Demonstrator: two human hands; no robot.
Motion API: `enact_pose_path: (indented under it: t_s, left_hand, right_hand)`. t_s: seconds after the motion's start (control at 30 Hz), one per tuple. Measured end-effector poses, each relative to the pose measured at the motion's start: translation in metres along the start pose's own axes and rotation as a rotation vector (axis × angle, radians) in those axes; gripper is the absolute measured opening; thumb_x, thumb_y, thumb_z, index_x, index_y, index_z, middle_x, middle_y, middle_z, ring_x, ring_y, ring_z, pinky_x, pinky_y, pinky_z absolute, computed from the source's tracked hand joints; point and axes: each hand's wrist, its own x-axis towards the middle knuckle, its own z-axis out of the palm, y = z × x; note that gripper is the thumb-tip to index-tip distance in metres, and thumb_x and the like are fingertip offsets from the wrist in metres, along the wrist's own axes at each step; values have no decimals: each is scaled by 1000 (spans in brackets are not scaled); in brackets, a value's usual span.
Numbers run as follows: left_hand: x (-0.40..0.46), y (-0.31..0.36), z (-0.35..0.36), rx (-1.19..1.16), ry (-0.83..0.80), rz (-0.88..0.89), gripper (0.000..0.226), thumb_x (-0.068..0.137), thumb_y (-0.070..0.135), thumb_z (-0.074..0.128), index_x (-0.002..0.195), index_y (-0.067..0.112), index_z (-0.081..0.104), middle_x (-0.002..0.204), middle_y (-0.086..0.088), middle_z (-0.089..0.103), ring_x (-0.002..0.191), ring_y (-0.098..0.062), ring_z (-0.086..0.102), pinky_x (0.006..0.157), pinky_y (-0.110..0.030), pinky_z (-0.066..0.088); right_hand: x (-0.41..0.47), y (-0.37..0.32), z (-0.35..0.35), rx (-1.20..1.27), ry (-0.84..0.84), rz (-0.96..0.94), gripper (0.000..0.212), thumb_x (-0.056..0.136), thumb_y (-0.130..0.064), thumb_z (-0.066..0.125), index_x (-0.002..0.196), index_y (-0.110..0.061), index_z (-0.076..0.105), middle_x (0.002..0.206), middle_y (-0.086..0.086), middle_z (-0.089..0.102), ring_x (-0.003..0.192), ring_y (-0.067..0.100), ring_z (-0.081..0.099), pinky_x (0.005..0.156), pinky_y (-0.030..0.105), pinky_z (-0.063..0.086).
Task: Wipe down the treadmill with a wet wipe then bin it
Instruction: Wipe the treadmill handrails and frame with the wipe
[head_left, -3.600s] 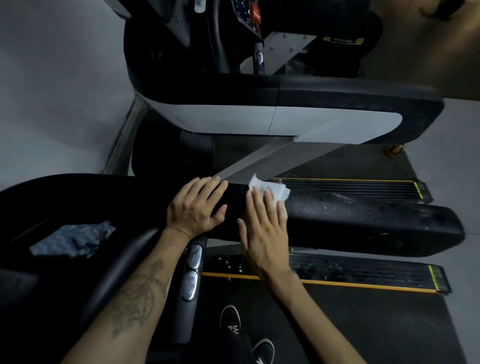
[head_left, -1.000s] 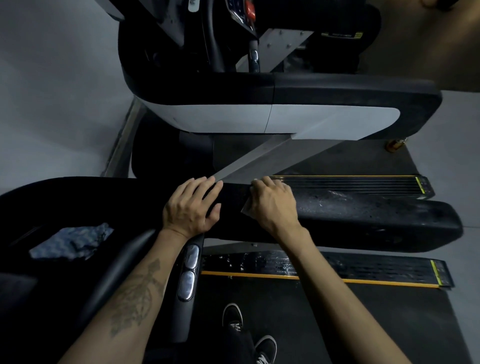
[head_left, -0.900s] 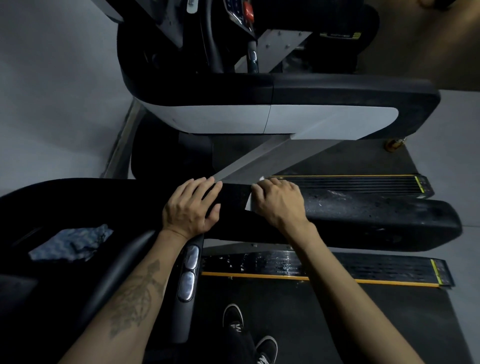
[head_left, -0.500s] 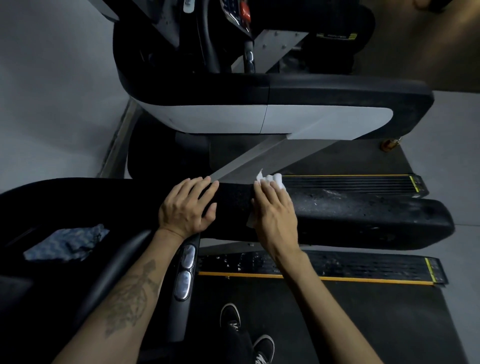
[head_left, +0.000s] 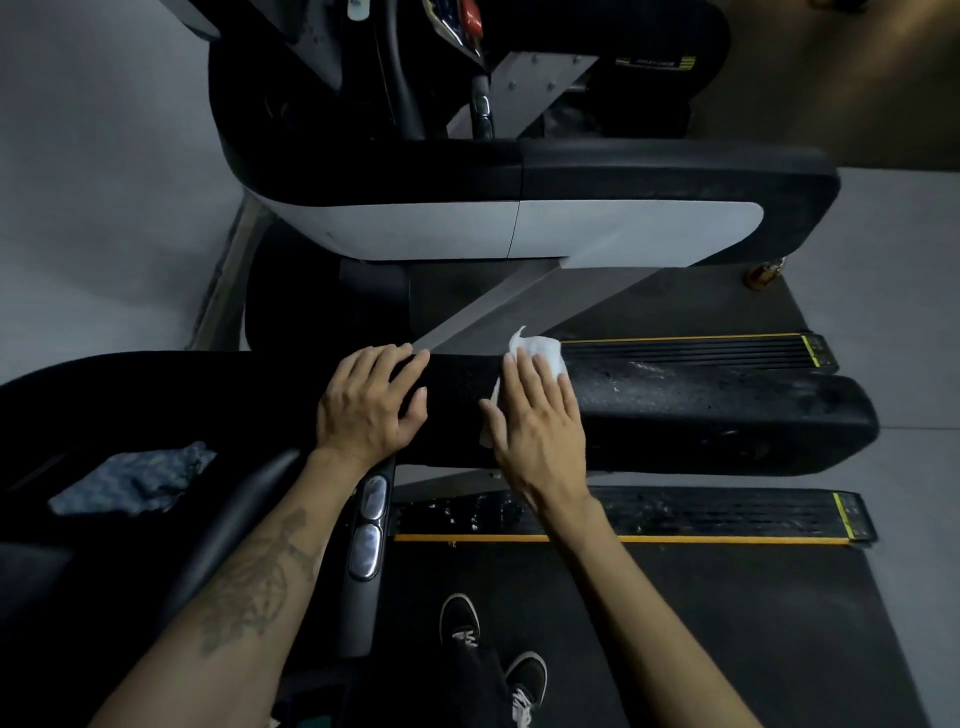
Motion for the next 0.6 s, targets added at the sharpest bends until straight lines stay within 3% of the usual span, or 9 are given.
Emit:
enact_pose_path:
  t_s: [0.1, 0.2, 0.33, 0.5, 0.6]
  left_hand:
    - [-4, 15, -1, -43, -51, -122, 45, 100, 34, 48, 135, 11, 66, 128, -15, 65, 117, -34, 62, 108, -50, 44]
    - [-6, 29, -2, -49, -98, -188, 49, 102, 39, 45, 142, 15, 61, 137, -18, 60, 130, -36, 55, 117, -53, 35]
    - [-9, 35, -5, -51, -142, -169, 52, 104, 43, 42, 149, 19, 54, 150, -16, 52, 143, -35, 44, 121, -58, 26]
    - [-16, 54, -4, -44, -170, -162, 60, 104, 47, 42, 156, 17, 44, 165, -12, 35, 153, -30, 31, 123, -61, 20]
    - [-15, 67, -3, -49, -169, -237, 60, 106, 48, 40, 156, 16, 42, 166, -13, 32, 154, -30, 29, 124, -57, 21]
  right_hand:
    - [-25, -14, 6, 35, 48, 74, 66, 107, -47, 28, 160, -7, 28, 168, 11, 21, 158, 24, 13, 128, 44, 15]
    - [-23, -17, 6, 47, 8, -37, 65, 107, -45, 27, 162, -10, 23, 170, 9, 15, 159, 23, 7, 129, 44, 11]
    - [-11, 9, 0, -1, 16, -100, 59, 109, -42, 27, 162, -14, 27, 169, 5, 21, 158, 20, 12, 127, 46, 19]
    - [-37, -6, 8, 78, 77, 71, 62, 109, -41, 29, 162, -9, 22, 171, 9, 14, 159, 23, 5, 129, 42, 8]
    - [-28, -7, 6, 105, 24, -15, 60, 110, -42, 23, 162, -12, 24, 171, 5, 14, 159, 22, 5, 129, 43, 8]
